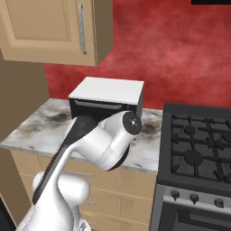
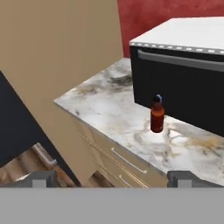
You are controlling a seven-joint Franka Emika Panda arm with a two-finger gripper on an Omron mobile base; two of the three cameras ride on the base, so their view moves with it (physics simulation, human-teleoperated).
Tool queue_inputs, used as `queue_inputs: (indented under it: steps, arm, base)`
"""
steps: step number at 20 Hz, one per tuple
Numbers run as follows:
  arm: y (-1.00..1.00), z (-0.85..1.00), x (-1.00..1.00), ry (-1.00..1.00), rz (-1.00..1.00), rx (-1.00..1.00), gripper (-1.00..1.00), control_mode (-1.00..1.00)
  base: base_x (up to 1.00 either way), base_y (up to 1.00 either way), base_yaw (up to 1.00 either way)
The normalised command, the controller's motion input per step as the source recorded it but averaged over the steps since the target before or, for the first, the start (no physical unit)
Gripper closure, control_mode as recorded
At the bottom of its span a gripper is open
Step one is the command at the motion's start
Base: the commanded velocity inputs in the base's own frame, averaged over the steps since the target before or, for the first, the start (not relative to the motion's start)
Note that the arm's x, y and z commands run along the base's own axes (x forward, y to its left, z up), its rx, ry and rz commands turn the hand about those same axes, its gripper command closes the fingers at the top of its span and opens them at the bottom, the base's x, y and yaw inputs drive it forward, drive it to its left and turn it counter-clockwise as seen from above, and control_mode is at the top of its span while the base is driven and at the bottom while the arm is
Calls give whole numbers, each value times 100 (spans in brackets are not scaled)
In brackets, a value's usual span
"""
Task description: Place the condiment bottle and ketchup from the counter to the top shelf of the fridge. If the existing items in the fridge are on the top shelf, move them to other shelves.
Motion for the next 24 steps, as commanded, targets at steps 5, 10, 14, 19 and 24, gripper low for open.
queue_inputs:
  steps: [5,10,14,19,24]
  arm:
    - [58,-55,54,-7,0,0,-100,-100]
    - [13,-38,48,-6,1,0,-100,-100]
    - [8,-23,28,-2,4,0,-100,-100]
    - [14,-2,2,0,0,1,-100,-100]
    - [21,-21,32,0,1,0,-100,-100]
  base:
    - [0,0,0]
    - [0,0,0]
    - [0,0,0]
    - [0,0,0]
    - [0,0,0]
